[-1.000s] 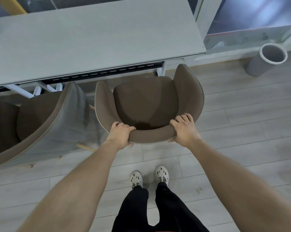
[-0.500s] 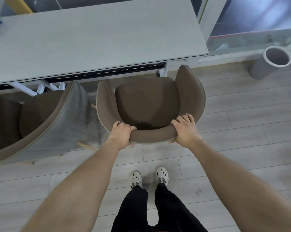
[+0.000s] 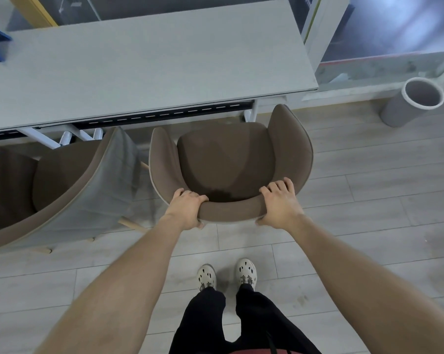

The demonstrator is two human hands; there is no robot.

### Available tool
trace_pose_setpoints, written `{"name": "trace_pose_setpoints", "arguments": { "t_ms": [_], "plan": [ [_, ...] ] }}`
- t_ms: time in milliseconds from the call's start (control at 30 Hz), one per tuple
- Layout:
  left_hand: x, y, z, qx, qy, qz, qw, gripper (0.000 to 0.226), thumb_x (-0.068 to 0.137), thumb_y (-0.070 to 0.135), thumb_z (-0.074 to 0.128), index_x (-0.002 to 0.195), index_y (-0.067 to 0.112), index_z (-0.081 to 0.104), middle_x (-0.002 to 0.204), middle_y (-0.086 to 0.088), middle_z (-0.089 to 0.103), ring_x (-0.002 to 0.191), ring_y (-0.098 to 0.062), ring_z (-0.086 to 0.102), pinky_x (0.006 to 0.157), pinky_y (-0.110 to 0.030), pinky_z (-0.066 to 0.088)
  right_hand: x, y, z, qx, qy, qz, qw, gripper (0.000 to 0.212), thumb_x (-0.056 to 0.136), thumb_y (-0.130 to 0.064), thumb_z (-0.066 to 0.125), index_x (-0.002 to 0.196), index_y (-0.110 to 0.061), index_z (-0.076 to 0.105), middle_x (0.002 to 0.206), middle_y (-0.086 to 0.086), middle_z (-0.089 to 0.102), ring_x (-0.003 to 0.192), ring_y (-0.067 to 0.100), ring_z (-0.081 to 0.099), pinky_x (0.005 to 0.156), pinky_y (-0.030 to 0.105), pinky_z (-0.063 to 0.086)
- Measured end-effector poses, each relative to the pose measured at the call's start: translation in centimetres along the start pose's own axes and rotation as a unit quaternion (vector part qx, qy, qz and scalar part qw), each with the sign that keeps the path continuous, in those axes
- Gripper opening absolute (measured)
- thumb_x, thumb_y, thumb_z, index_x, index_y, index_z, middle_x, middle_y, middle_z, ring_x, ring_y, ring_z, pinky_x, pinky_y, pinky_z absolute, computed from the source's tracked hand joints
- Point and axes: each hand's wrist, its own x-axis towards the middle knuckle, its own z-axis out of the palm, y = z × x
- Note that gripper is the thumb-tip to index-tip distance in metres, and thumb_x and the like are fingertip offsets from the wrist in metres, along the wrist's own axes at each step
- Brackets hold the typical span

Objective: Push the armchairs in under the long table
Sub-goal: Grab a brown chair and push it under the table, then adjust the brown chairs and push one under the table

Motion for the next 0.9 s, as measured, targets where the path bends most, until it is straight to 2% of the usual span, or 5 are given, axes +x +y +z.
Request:
{"name": "trace_pose_setpoints", "arguments": {
  "t_ms": [100, 233, 433, 667, 900],
  "plan": [
    [-1.1, -0.6, -0.5, 0.010, -0.006, 0.011, 1.000, 0.105, 0.069, 0.053, 0.092, 0.159, 0.032, 0.043, 0.161, 0.002, 0.050, 0.156, -0.025, 0.034, 0.133, -0.049, 0.011, 0.5, -3.3, -1.7, 0.031, -0.054, -0.035, 0.997, 0.123, 0.064, -0.089, 0.073, 0.161, -0.021, 0.040, 0.151, 0.006, 0.053, 0.150, 0.032, 0.039, 0.131, 0.066, 0.000],
    [-4.2, -3.8, -1.8, 0.004, 0.032, -0.019, 0.999, 0.113, 0.074, 0.059, 0.088, 0.167, 0.030, 0.030, 0.173, 0.002, 0.033, 0.163, -0.022, 0.023, 0.134, -0.045, 0.011, 1.9, -9.7, -3.8, 0.090, -0.053, -0.084, 0.991, 0.124, 0.065, -0.088, 0.076, 0.162, -0.020, 0.037, 0.156, 0.006, 0.050, 0.150, 0.030, 0.040, 0.131, 0.059, 0.017],
    [-9.7, -15.2, -2.3, -0.024, 0.075, -0.105, 0.991, 0.101, 0.081, 0.053, 0.085, 0.165, 0.029, 0.034, 0.172, 0.000, 0.036, 0.160, -0.024, 0.029, 0.132, -0.044, 0.018, 5.1, -19.6, -5.2, 0.094, -0.052, -0.100, 0.989, 0.120, 0.078, -0.078, 0.077, 0.166, -0.015, 0.028, 0.161, 0.010, 0.045, 0.150, 0.035, 0.042, 0.124, 0.056, 0.035],
    [-13.5, -28.7, 0.2, 0.015, 0.085, -0.161, 0.983, 0.108, 0.074, 0.057, 0.085, 0.163, 0.029, 0.030, 0.167, -0.002, 0.039, 0.158, -0.028, 0.033, 0.127, -0.051, 0.028, 8.6, -28.9, -3.1, 0.077, -0.065, -0.030, 0.994, 0.116, 0.096, -0.058, 0.071, 0.171, -0.018, -0.007, 0.177, 0.022, 0.011, 0.163, 0.043, 0.017, 0.127, 0.064, 0.029],
    [-14.9, -35.9, 3.0, -0.030, 0.015, -0.168, 0.985, 0.130, 0.073, 0.080, 0.072, 0.159, 0.059, -0.024, 0.154, -0.009, 0.049, 0.129, -0.039, 0.060, 0.104, -0.060, 0.045, 9.5, -30.8, -2.0, 0.052, -0.073, 0.051, 0.995, 0.113, 0.097, -0.010, 0.074, 0.172, -0.022, -0.010, 0.180, 0.014, -0.004, 0.166, 0.039, 0.006, 0.131, 0.063, 0.019]
  ]
}}
